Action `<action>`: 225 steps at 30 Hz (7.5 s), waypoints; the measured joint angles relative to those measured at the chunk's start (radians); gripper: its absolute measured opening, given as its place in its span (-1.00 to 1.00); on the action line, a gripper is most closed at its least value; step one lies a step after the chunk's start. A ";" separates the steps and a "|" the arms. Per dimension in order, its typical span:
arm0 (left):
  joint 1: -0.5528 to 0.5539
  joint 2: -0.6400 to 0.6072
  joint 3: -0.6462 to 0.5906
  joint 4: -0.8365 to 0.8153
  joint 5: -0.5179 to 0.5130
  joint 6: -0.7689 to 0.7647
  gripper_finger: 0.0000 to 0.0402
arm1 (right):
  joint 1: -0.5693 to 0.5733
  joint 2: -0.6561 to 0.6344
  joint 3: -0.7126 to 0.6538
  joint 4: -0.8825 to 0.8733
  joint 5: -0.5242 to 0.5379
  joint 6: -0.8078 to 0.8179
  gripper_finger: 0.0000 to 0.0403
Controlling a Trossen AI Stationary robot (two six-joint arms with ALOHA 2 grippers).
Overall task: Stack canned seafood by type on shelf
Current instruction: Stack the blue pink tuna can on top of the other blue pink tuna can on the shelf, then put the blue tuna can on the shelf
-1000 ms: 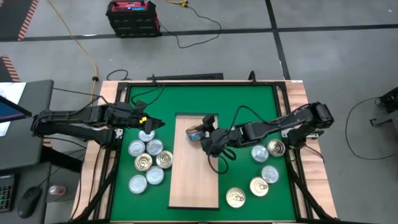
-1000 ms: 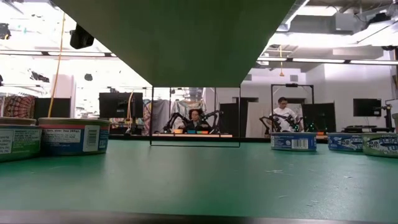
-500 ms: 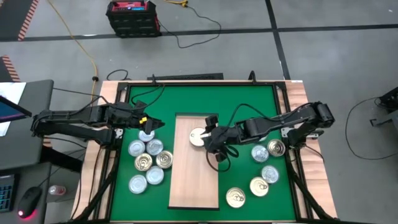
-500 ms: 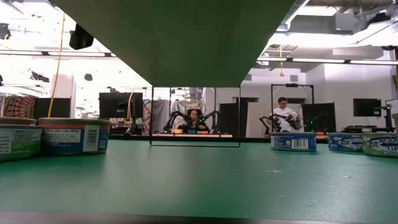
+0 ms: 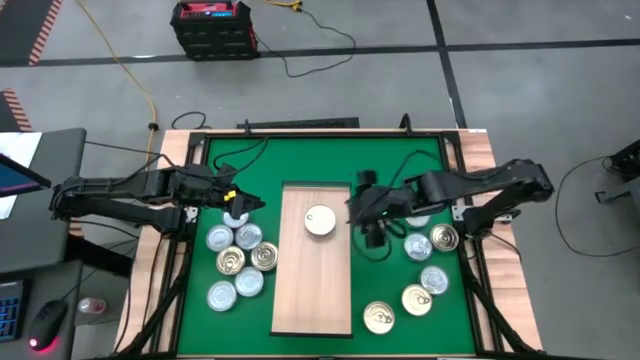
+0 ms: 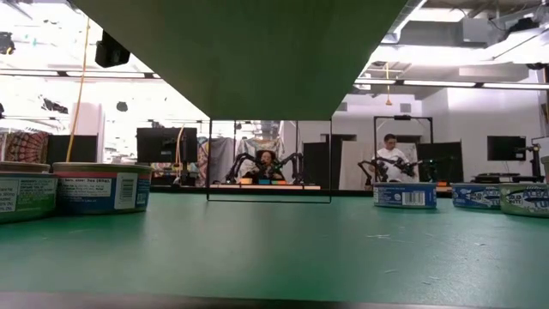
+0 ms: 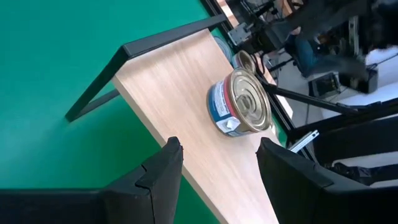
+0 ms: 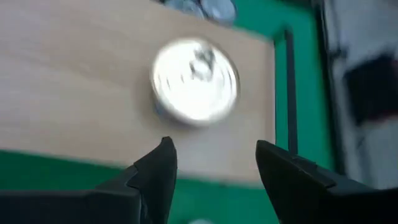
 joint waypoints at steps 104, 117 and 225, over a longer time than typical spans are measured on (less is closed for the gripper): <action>0.001 -0.022 -0.001 -0.002 -0.210 0.243 -0.01 | -0.042 -0.117 -0.761 -0.298 -0.127 -0.451 0.39; 0.001 -0.022 -0.001 0.007 -0.220 0.235 -0.01 | -0.077 -0.116 -0.787 -0.253 0.009 -0.578 0.17; -0.009 -0.134 0.000 0.258 -0.069 0.243 -0.01 | -0.321 0.065 0.330 -0.464 -0.277 0.219 0.51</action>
